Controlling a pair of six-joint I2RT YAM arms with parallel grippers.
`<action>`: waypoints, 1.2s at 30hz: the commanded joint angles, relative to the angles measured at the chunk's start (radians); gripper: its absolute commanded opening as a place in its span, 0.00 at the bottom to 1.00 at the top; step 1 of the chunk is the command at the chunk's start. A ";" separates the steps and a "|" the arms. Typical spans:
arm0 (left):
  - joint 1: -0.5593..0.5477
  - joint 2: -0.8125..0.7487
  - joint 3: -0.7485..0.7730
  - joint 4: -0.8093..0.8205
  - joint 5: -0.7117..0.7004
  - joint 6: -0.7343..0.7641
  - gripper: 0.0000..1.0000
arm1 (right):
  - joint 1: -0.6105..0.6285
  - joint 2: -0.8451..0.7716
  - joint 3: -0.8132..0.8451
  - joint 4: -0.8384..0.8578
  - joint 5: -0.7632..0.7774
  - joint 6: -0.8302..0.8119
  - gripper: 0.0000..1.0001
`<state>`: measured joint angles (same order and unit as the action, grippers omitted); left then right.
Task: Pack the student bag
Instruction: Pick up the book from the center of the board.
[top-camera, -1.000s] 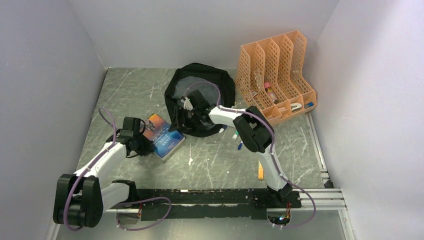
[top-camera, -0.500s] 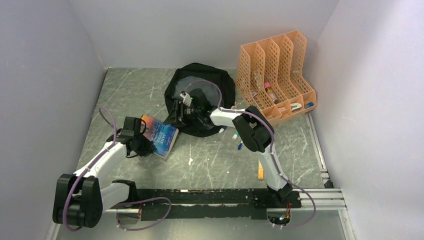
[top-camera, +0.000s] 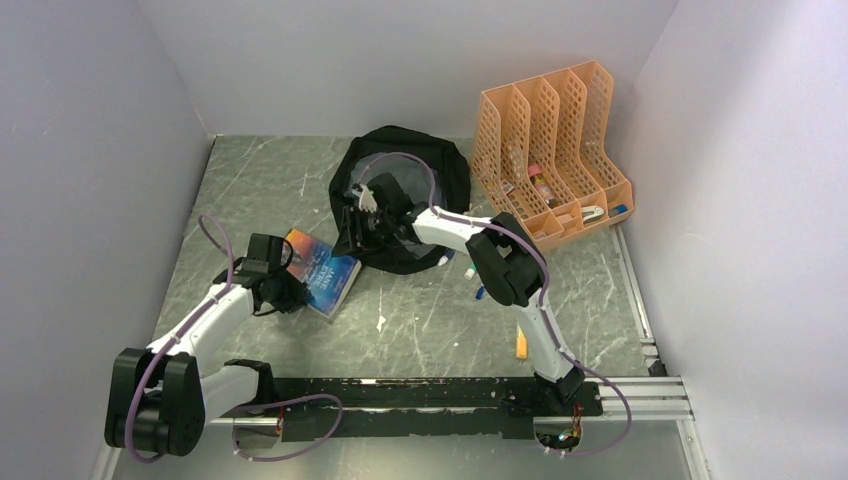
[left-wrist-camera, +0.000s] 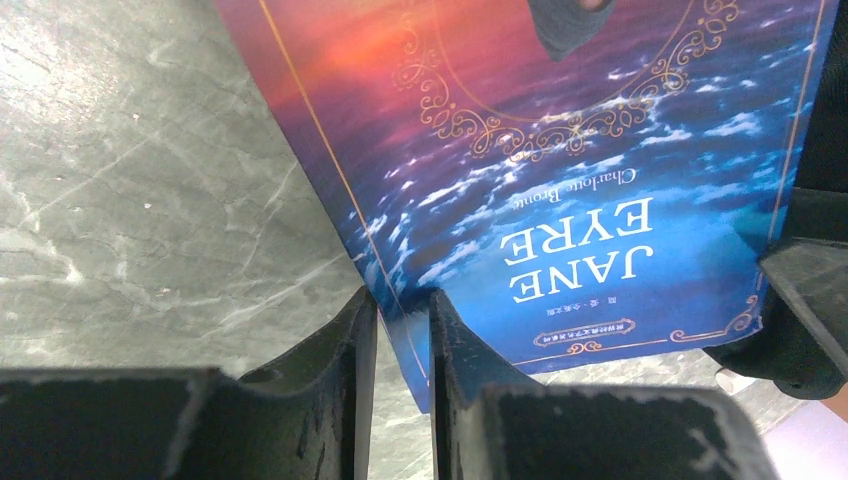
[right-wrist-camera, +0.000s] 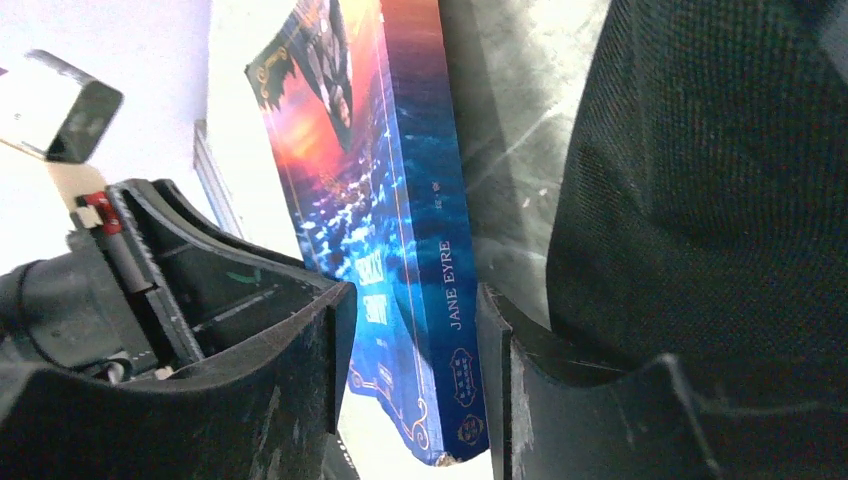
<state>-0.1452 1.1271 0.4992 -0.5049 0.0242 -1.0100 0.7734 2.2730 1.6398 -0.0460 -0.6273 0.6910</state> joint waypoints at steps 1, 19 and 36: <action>-0.030 0.063 -0.088 -0.071 -0.063 0.030 0.05 | 0.118 0.003 -0.004 -0.147 -0.192 -0.020 0.49; -0.036 0.083 -0.090 -0.046 -0.046 0.031 0.05 | 0.149 0.093 0.046 -0.057 -0.361 0.034 0.43; -0.038 0.101 -0.084 -0.038 -0.041 0.035 0.05 | 0.162 0.054 0.016 -0.105 -0.386 -0.046 0.16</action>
<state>-0.1482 1.1263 0.5034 -0.5236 0.0200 -1.0096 0.7742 2.3528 1.7092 -0.0681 -0.6727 0.5774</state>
